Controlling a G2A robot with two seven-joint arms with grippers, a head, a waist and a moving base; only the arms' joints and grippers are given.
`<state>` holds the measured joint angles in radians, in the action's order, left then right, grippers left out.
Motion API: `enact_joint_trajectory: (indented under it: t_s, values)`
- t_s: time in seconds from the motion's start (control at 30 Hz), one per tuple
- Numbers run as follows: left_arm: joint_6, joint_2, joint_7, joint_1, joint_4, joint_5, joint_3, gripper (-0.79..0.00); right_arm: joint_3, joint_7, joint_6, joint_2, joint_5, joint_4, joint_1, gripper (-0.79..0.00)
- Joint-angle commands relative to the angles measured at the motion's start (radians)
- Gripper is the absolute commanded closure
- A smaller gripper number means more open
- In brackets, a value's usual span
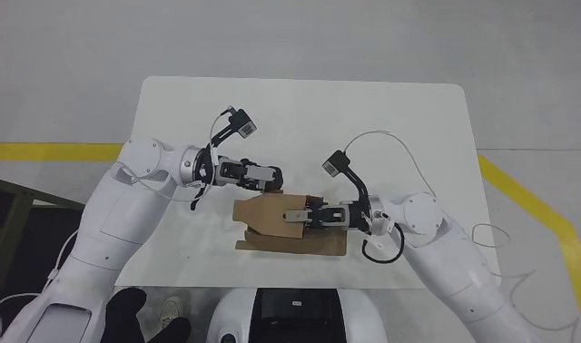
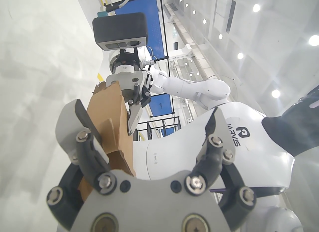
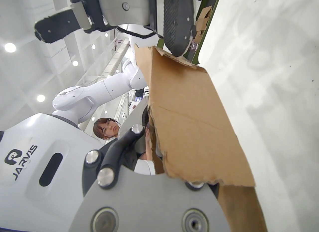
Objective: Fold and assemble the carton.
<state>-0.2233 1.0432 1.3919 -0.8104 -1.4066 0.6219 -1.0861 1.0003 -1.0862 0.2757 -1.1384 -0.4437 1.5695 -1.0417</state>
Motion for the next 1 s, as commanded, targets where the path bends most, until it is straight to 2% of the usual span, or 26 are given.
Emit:
enact_joint_trajectory:
  t_s: [0.0, 0.33, 0.97]
  values:
    - [-0.001, -0.003, -0.007, 0.001, 0.000, -0.036, -0.008, -0.785, 0.010, 0.007, 0.002, 0.001, 0.005, -0.003, -0.001, 0.000]
    - [-0.006, -0.015, -0.043, -0.015, -0.020, -0.074, -0.053, -0.785, 0.069, 0.054, -0.007, 0.012, 0.052, -0.022, -0.002, 0.000]
    - [0.002, -0.014, -0.019, -0.023, -0.040, -0.039, -0.044, -0.785, 0.128, 0.194, -0.012, 0.015, 0.093, -0.026, -0.014, 0.000]
